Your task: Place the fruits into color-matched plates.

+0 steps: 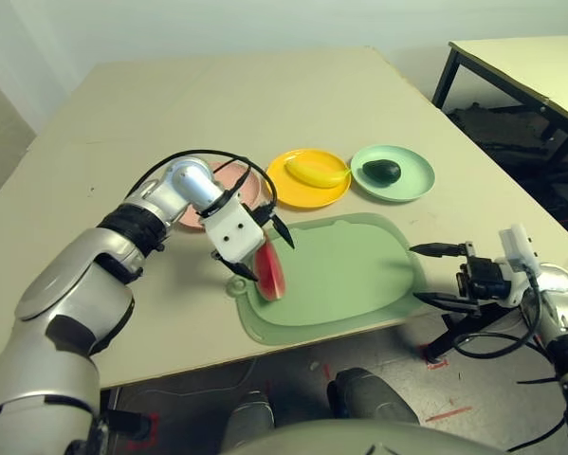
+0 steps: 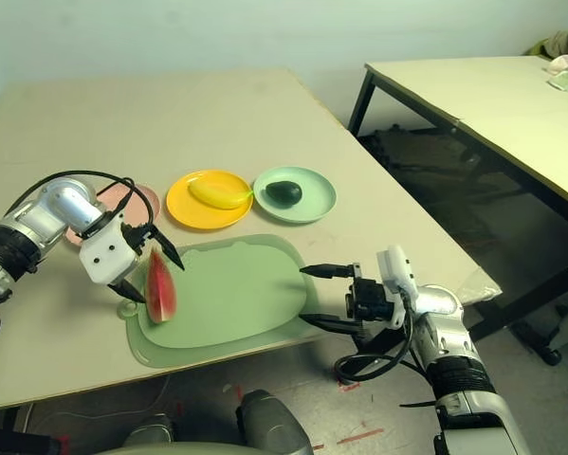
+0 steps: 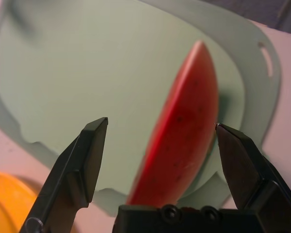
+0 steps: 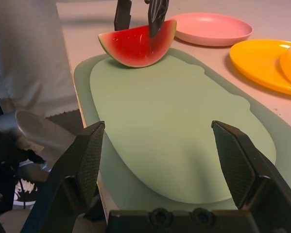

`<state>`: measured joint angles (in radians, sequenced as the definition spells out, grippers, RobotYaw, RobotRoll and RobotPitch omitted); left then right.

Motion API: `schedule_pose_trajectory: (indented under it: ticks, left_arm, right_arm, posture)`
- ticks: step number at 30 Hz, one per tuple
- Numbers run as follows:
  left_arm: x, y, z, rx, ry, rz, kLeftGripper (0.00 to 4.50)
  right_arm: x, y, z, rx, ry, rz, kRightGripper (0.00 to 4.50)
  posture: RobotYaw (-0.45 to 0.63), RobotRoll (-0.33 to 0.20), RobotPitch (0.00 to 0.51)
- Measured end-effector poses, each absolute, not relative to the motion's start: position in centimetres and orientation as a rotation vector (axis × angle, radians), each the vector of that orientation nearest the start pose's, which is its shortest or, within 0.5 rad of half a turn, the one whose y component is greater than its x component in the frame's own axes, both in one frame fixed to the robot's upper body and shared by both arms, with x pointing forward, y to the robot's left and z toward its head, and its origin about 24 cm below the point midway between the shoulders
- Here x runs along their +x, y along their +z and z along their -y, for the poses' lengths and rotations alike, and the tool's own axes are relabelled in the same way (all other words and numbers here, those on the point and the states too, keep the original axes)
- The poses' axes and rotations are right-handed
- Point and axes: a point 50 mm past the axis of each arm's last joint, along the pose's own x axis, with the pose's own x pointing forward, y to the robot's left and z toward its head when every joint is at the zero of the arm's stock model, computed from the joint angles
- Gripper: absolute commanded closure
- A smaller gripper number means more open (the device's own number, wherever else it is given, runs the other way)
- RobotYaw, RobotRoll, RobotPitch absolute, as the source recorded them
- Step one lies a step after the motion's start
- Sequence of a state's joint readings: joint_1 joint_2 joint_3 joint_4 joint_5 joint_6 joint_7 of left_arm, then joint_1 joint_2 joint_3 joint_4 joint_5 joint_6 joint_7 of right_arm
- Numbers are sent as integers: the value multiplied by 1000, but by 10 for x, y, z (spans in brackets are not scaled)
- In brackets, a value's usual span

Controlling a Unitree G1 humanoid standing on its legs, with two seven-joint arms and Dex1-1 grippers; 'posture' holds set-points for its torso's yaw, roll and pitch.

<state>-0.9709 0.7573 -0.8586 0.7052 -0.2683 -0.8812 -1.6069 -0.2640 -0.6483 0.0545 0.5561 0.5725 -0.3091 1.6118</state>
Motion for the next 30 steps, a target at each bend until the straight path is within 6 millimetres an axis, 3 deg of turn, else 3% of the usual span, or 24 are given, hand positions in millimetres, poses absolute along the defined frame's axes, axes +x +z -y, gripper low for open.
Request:
schedule_pose_trajectory:
  ticks: [10, 26, 30]
  left_arm:
    - [307, 126, -159, 1348, -2048, -35, 0]
    - [315, 120, -157, 1359, -1991, -54, 0]
    - [314, 117, -158, 1349, -1991, -61, 840]
  right_arm:
    - [248, 62, 245, -134, 1423, -28, 64]
    - [249, 68, 239, -138, 1455, -24, 64]
    - [249, 69, 238, -139, 1456, -24, 0]
  posture:
    - [-286, 0, 18]
    - [-289, 0, 19]
    - [-288, 0, 18]
